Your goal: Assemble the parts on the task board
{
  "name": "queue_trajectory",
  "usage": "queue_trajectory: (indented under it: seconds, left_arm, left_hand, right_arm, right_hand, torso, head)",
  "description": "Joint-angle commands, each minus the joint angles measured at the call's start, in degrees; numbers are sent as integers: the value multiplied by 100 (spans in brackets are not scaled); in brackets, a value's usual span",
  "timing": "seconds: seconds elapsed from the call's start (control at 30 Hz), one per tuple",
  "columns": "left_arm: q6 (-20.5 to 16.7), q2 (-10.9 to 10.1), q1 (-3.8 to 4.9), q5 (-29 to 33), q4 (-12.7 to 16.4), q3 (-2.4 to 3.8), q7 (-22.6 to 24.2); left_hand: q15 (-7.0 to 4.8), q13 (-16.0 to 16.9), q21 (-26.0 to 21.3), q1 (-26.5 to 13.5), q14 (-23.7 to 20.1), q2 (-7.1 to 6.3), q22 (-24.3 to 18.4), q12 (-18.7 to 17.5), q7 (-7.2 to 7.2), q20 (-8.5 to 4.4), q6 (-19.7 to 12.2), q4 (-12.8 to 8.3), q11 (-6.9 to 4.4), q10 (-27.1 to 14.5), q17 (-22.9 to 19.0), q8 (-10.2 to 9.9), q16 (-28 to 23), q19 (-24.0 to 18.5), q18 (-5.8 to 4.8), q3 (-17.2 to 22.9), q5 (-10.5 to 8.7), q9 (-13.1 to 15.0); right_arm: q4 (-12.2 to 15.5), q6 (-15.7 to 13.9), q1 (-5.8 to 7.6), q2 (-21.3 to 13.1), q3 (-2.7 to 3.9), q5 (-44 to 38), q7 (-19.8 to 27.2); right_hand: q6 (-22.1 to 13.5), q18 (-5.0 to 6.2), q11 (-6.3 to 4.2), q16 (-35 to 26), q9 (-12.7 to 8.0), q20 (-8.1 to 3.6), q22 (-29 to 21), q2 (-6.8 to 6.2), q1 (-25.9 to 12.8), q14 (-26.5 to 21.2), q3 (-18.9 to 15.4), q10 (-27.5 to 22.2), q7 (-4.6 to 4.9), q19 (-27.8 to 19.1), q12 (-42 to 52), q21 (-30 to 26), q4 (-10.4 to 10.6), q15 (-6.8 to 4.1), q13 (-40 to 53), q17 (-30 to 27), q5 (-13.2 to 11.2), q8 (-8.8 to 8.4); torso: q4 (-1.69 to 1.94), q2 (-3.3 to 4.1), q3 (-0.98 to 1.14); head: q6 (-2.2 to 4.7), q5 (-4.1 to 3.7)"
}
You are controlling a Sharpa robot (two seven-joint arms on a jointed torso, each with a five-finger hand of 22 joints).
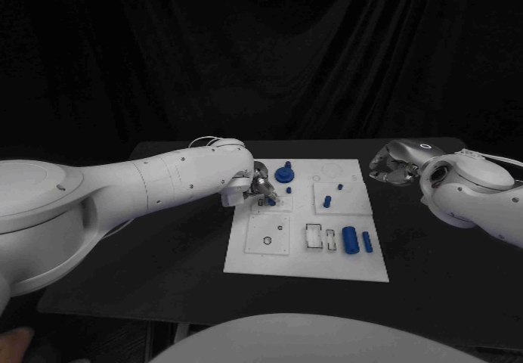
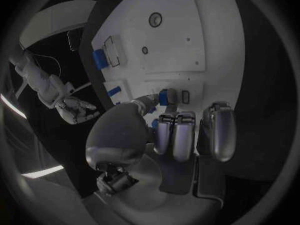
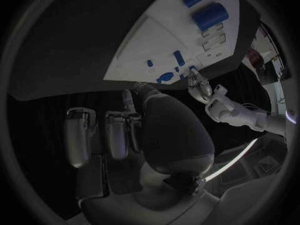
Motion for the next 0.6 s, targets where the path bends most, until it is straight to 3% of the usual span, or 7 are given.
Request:
queue_trajectory:
  seconds: [0.03,0.23,0.3,0.43,0.6]
  left_arm:
    - [-13,18,-51,6,-6,-14,94]
    - [-24,17,-71,6,-15,-14,119]
    - [-11,18,-75,6,-18,-14,102]
    - [25,14,-85,6,-18,-14,33]
    - [60,3,-94,6,-17,-14,-63]
  left_hand:
    - [52,1509,-38,-126,606,72,1115,20,31,34,-131,127,55,597,1507,-127,15,88,-56,-68,-562,-87]
    - [125,1509,-40,-386,606,27,1114,20,125,106,-192,385,140,597,1507,-355,15,80,-56,-467,-990,-401]
    - [155,1509,-47,-563,606,-41,1111,20,166,127,-251,521,175,597,1507,-368,15,76,-54,-699,-1124,-519]
    - [175,1509,-48,-697,606,-37,1110,20,180,155,-284,625,194,597,1507,-357,15,75,-51,-997,-1340,-689]
    - [178,1509,-47,-739,606,-12,1110,20,181,160,-280,661,196,597,1507,-352,15,75,-50,-1104,-1387,-748]
  right_arm:
    - [0,31,-11,0,4,-20,-71]
    - [-1,52,-11,-2,4,-20,-83]
    - [-1,56,-11,0,4,-20,-84]
    - [-2,63,-11,4,4,-20,-86]
    - [0,72,-11,4,4,-20,-89]
  right_hand:
    - [26,90,45,17,-10,53,1327,-23,16,594,37,526,3,276,-32,-29,2,38,1439,1509,26,-37]
    - [26,90,45,17,-10,53,1327,-23,16,594,37,526,3,276,-32,-29,2,38,1439,1509,26,-37]
    - [26,90,45,17,-10,53,1327,-23,16,594,37,526,3,276,-32,-29,2,38,1439,1509,26,-37]
    - [28,91,46,17,-11,54,1326,-24,16,594,43,525,4,274,-34,-32,-3,38,1438,1509,27,-38]
    - [28,91,46,17,-11,54,1326,-24,16,594,43,525,4,274,-34,-32,-3,38,1438,1509,27,-38]
  torso:
    - [-6,-1,1]
    - [-1,2,0]
    - [-2,3,1]
    - [-7,3,0]
    - [-9,3,0]
  head:
    - [-1,2]
    - [-1,1]
    - [-1,4]
    - [-1,17]
    - [-1,26]
